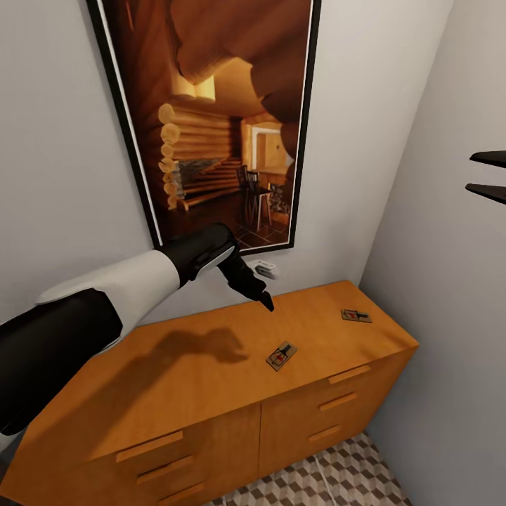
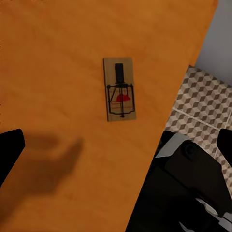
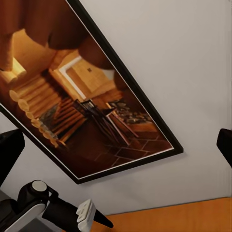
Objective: Take the four mousetraps from the cabinet in the bathroom and place them on the bathroom floor. Make sure all four end up on the same floor surface, and ensure that at least two of them are either under or directly next to the same bathroom sink.
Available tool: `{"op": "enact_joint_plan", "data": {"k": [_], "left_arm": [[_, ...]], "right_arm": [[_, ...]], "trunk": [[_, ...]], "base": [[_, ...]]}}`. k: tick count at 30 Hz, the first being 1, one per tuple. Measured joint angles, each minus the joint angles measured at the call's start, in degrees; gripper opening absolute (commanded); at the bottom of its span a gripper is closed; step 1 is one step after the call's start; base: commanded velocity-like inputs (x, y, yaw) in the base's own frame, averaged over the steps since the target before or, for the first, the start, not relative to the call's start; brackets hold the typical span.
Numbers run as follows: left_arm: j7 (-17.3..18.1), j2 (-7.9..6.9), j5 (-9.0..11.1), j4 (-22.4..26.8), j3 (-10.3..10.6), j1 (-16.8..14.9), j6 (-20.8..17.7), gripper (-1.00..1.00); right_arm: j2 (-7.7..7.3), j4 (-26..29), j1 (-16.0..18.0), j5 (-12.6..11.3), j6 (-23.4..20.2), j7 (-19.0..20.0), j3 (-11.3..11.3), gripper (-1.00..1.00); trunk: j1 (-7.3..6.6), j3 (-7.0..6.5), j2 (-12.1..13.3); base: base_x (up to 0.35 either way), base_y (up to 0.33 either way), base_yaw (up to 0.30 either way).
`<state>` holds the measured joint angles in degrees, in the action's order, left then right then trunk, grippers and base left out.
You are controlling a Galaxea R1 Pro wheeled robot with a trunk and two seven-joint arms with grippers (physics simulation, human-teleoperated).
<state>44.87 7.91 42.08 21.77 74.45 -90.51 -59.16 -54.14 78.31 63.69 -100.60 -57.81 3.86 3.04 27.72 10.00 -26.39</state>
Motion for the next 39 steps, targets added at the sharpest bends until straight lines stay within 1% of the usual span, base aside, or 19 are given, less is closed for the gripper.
{"op": "enact_joint_plan", "data": {"k": [17,19,39], "left_arm": [[0.00,-0.01,0.09,-0.35,-0.13,-0.01,0.09,1.00],[0.00,-0.05,0.09,-0.36,-0.16,-0.01,0.09,1.00],[0.00,0.05,0.09,-0.30,-0.33,-0.01,0.09,1.00]], "right_arm": [[-0.12,0.14,0.00,0.00,-0.07,0.04,0.00,1.00],[-0.12,0.14,0.00,-0.01,-0.06,0.04,0.00,1.00],[-0.12,0.07,0.00,0.01,-0.09,0.04,0.00,1.00]], "trunk": [[3.74,3.07,-6.84],[3.75,3.07,-6.86],[8.14,6.68,-14.88]], "base": [[0.000,0.000,0.000],[0.000,0.000,0.000],[0.000,0.000,0.000]]}}
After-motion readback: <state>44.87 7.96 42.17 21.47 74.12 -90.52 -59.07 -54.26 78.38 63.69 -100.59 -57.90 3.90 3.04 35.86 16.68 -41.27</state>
